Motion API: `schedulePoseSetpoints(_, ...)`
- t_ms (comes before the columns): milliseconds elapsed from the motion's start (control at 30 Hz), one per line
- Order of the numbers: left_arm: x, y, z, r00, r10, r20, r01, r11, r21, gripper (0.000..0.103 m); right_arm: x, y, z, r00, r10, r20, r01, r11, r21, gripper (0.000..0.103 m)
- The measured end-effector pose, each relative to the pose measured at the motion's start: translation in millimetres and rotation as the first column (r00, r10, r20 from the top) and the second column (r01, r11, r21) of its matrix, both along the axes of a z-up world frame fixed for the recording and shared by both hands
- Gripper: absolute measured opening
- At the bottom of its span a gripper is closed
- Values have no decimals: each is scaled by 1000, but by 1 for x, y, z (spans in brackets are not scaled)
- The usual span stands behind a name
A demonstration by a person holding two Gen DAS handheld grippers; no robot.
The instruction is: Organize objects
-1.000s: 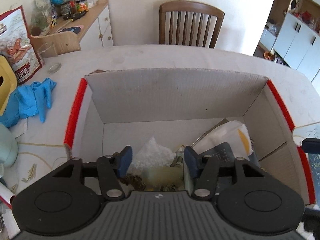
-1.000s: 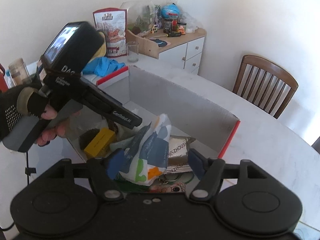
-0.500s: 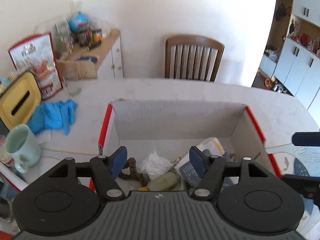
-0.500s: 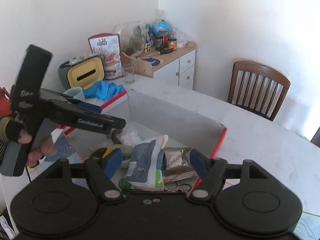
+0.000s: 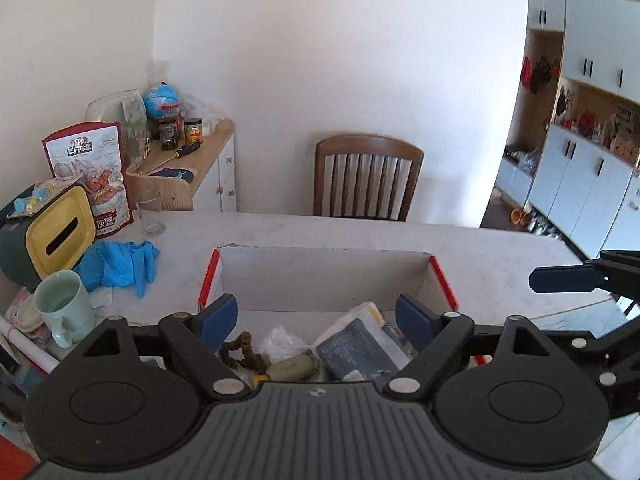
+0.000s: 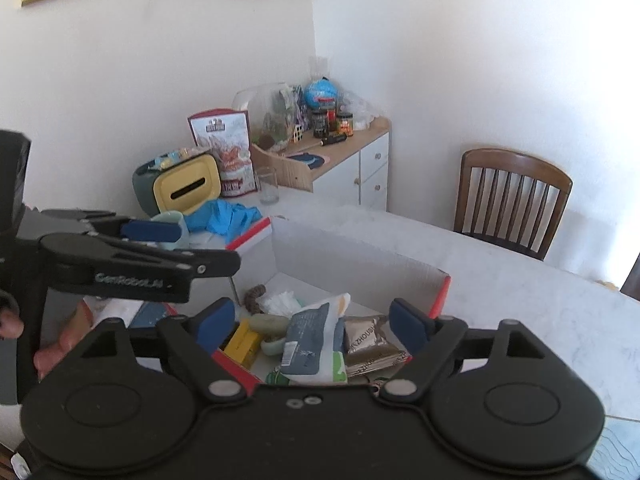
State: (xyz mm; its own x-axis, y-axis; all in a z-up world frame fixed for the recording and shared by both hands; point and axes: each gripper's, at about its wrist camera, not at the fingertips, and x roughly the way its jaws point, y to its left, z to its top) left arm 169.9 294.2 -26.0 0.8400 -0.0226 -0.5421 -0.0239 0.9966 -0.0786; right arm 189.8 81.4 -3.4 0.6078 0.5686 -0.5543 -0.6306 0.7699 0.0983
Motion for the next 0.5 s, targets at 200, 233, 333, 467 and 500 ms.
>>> schedulePoseSetpoints(200,-17,-5,2,1000,7,18,-7,1000,-4,88,-10,-11,6,1000,-14,19,14,999,37,93)
schedulePoseSetpoints(233,-19,-6,2,1000,3,20,-3,1000,-5,89,-12,-14,7,1000,-16,18,15,999,49,94)
schedulePoseSetpoints(333,-27,-9,3,1000,-7,29,8,1000,-18,99,-17,-22,9,999,-28,17,26,996,82,101)
schedulePoseSetpoints(467,-39,-17,4,999,-12,46,12,1000,1,103,-22,-29,10,999,-35,22,33,994,103,102)
schedulePoseSetpoints(500,-40,-18,4,999,-18,44,18,1000,0,103,-23,-31,10,999,-36,22,33,994,109,102)
